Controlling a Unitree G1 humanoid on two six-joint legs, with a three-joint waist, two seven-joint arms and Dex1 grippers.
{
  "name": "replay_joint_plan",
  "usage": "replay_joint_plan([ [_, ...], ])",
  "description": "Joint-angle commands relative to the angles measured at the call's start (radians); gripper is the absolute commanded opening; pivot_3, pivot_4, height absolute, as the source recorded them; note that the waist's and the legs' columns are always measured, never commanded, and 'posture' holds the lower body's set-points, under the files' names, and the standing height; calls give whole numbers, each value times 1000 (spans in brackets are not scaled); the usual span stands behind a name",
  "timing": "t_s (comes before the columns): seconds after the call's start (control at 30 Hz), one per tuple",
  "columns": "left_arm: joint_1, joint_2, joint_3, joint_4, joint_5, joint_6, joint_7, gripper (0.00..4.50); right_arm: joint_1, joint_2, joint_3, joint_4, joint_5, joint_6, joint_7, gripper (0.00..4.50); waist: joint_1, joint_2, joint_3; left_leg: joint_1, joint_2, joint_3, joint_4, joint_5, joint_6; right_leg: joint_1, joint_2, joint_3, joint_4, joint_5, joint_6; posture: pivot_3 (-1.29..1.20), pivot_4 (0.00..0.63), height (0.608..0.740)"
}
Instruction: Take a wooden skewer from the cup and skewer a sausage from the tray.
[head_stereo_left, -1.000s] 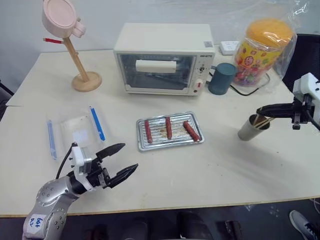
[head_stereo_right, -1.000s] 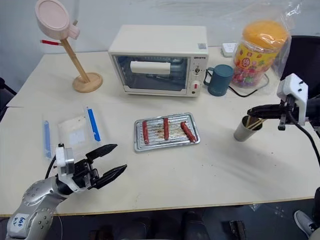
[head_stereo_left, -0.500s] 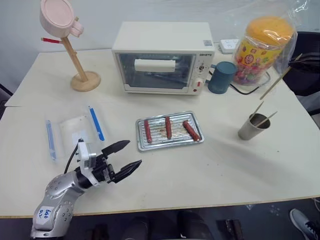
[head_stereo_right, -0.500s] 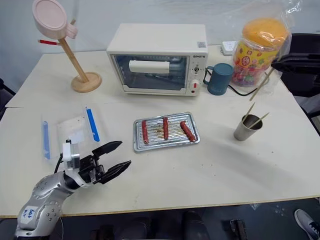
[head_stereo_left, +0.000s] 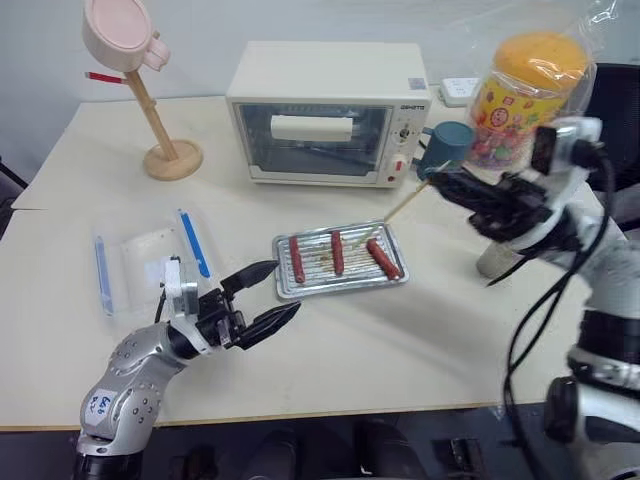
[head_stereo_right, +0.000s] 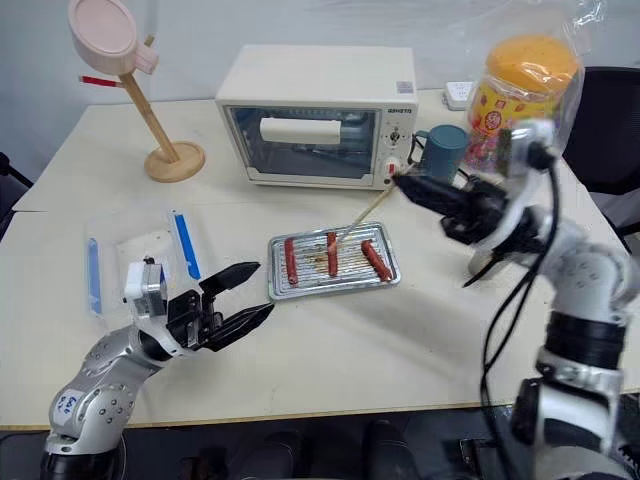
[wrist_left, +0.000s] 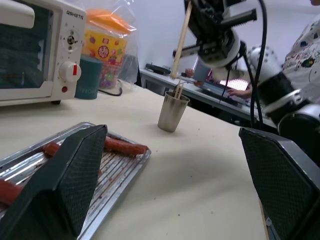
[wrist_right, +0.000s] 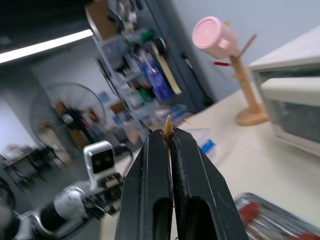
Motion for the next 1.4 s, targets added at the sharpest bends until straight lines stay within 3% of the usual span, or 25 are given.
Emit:
replay_joint_plan([
  [0.03, -11, -22, 10, -52, -44, 7, 37, 4500, 30, 61, -18, -74, 95, 4, -90, 34, -4, 0, 0, 0, 0, 0, 0, 0, 0, 0, 0, 0, 0, 0, 0, 0, 150, 740],
  [0.33, -66, -79, -43, -49, -32, 11, 77, 4500, 77, 188, 48, -131, 163, -21, -196, 34, -8, 0, 0, 0, 0, 0, 0, 0, 0, 0, 1, 0, 1, 0, 0, 0, 150, 740],
  [0.63, -95, -140, -73, -23, -7, -19, 97, 4500, 90, 196, 85, -142, 179, -52, -210, 34, -8, 0, 0, 0, 0, 0, 0, 0, 0, 0, 0, 0, 1, 0, 0, 0, 150, 740],
  [1.03, -101, -140, -73, -12, 4, -18, 122, 4500, 114, 178, 111, -153, 169, -81, -199, 34, -8, 0, 0, 0, 0, 0, 0, 0, 0, 0, 0, 0, 1, 0, 0, 0, 150, 740],
  [1.13, -102, -141, -72, -7, 4, -27, 113, 3969, 116, 173, 117, -153, 165, -87, -194, 0, -7, 0, 0, 0, 0, 0, 0, 0, 0, 0, 0, 0, 1, 0, 0, 0, 150, 740],
  [1.4, -100, -146, -77, 3, 6, -40, 99, 2057, 110, 179, 123, -149, 174, -97, -195, 0, -7, 0, 0, 0, 0, 0, 0, 0, 0, 0, 0, 0, 0, 0, 0, 0, 150, 740],
])
